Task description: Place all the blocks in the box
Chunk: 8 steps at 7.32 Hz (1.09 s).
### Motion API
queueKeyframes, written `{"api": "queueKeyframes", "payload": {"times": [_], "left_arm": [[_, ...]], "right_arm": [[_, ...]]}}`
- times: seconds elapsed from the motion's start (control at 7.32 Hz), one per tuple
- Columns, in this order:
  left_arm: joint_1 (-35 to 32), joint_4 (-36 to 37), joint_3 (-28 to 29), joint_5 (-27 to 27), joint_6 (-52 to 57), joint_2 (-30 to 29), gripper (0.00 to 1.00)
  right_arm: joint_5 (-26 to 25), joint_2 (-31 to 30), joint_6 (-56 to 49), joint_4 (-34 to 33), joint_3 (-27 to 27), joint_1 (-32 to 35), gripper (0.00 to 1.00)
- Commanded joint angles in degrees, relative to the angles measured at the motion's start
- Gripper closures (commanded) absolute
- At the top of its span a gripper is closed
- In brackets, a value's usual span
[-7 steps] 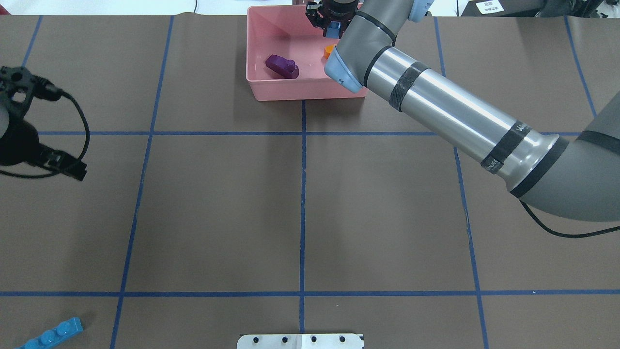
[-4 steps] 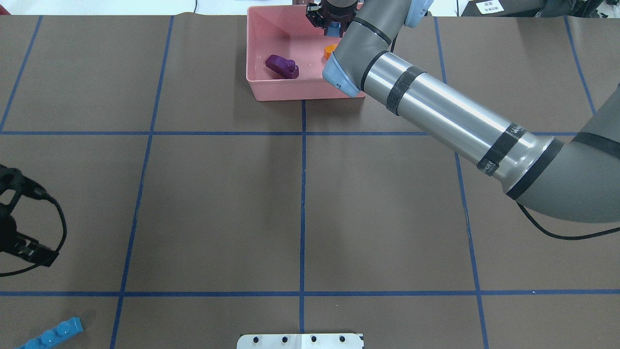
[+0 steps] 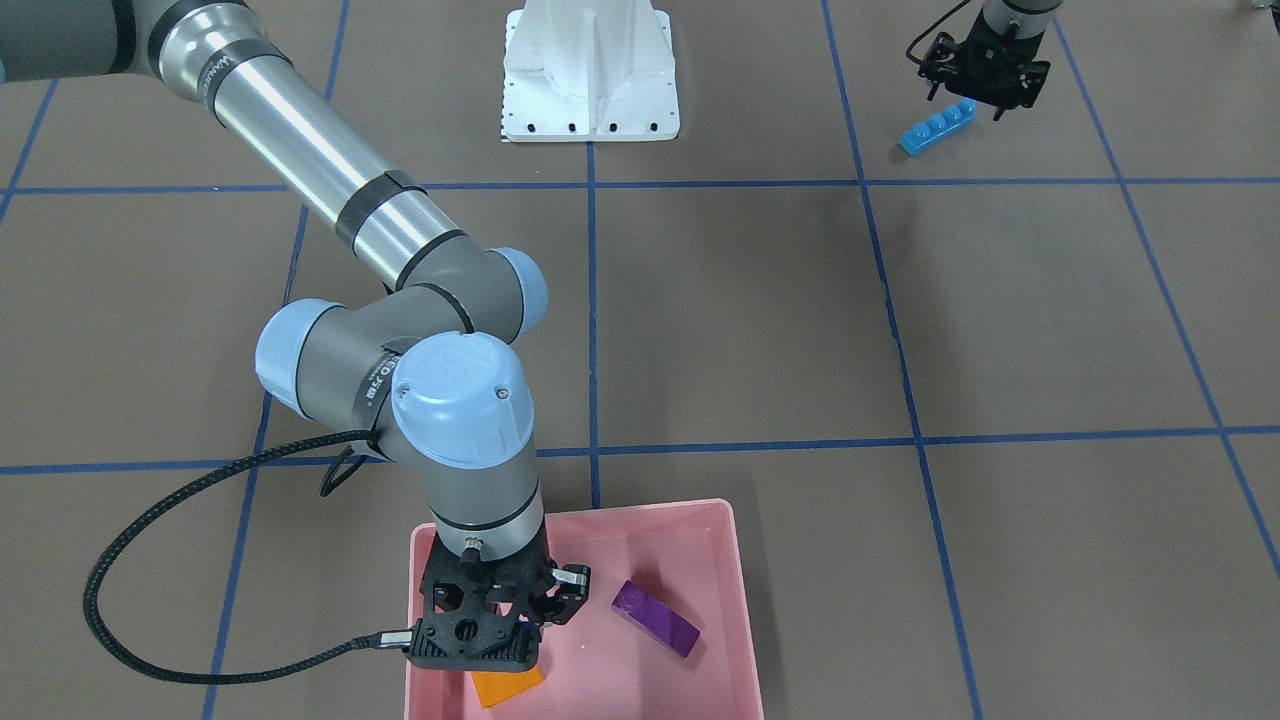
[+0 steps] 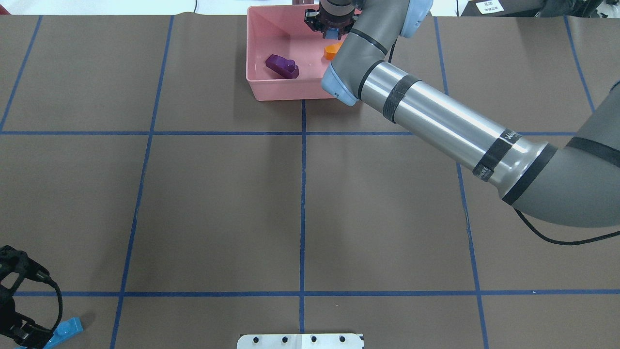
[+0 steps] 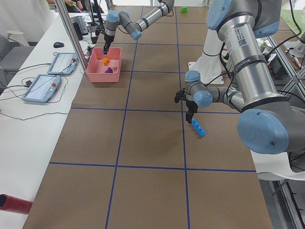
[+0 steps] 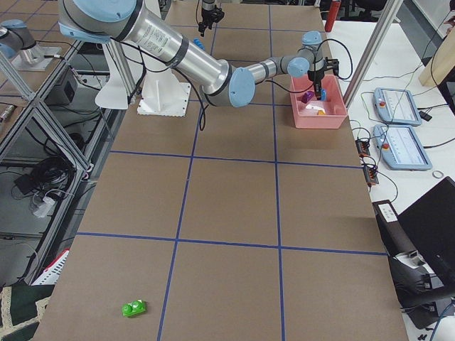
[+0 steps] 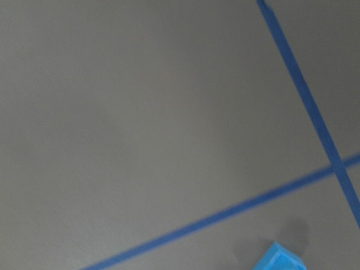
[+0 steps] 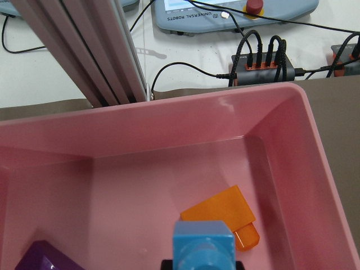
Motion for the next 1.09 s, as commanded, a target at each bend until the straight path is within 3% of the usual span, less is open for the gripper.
{"api": "queueKeyframes", "payload": {"times": [0.0,0.14,0.27,0.68,0.96], "left_arm": [[3.57,-0.06,1.47,1.90,-1.78,-1.79,0.00],[3.57,-0.06,3.57,1.98,-1.78,-3.80,0.00],[3.57,-0.06,5.15,1.99,-1.78,-5.65,0.00],[4.10,0.11,5.70,1.99,-1.78,-5.06,0.00],[5.33,0.02,6.84,1.99,-1.96,-5.06,0.01]], "right_arm": [[-0.18,-0.02,0.00,0.05,-0.06,-0.26,1.00],[-0.18,-0.02,0.00,0.05,-0.06,-0.26,0.55],[-0.18,-0.02,0.00,0.05,0.03,-0.26,0.03],[1.13,0.68,0.79,-0.21,0.03,1.06,0.01],[6.37,1.39,-0.08,-0.82,0.29,3.68,0.00]]}}
